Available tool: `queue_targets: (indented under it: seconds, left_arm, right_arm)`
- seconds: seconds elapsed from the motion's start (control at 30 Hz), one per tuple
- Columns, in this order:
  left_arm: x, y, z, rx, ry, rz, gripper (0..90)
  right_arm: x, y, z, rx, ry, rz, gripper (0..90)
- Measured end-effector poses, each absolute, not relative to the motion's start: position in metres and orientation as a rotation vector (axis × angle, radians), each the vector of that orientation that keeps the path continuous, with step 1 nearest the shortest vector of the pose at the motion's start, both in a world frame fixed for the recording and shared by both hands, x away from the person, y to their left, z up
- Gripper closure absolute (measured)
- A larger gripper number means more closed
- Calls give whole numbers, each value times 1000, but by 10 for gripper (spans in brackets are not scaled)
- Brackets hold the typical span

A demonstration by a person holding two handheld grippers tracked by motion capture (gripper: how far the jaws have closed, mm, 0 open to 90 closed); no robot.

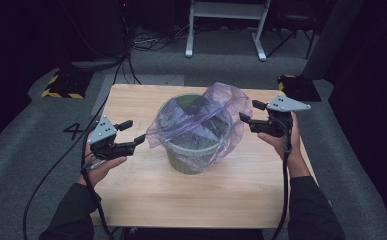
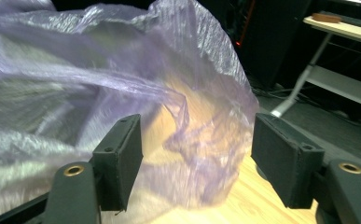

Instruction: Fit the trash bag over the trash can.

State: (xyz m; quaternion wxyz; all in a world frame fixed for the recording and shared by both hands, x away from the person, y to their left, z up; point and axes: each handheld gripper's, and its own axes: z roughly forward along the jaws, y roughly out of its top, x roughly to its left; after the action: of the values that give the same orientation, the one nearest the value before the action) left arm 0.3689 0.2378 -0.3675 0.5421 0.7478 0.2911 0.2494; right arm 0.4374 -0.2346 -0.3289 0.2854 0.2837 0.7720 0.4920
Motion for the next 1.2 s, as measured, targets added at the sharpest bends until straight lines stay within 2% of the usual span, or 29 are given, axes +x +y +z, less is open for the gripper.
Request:
queue_targets:
  seconds: [0.23, 0.5, 0.67, 0.87, 1.07, 1.2]
  left_arm:
    - [351, 207, -327, 1814, 551, 684, 248]
    - [349, 242, -331, 1783, 671, 693, 246]
    - [333, 248, -323, 1741, 613, 662, 219]
    - [314, 211, -307, 1773, 486, 622, 203]
    - [317, 158, -314, 1894, 422, 637, 206]
    - [327, 129, -318, 1978, 426, 663, 282]
  right_arm:
    - [427, -242, -333, 782, 2062, 1318, 309]
    - [401, -237, -335, 690, 2112, 1398, 327]
    - [389, -227, -337, 652, 2139, 1378, 320]
    - [381, -218, -345, 661, 2153, 1348, 318]
    - [378, -216, -354, 692, 2145, 1329, 305]
    - [377, -214, -358, 697, 2148, 1317, 295]
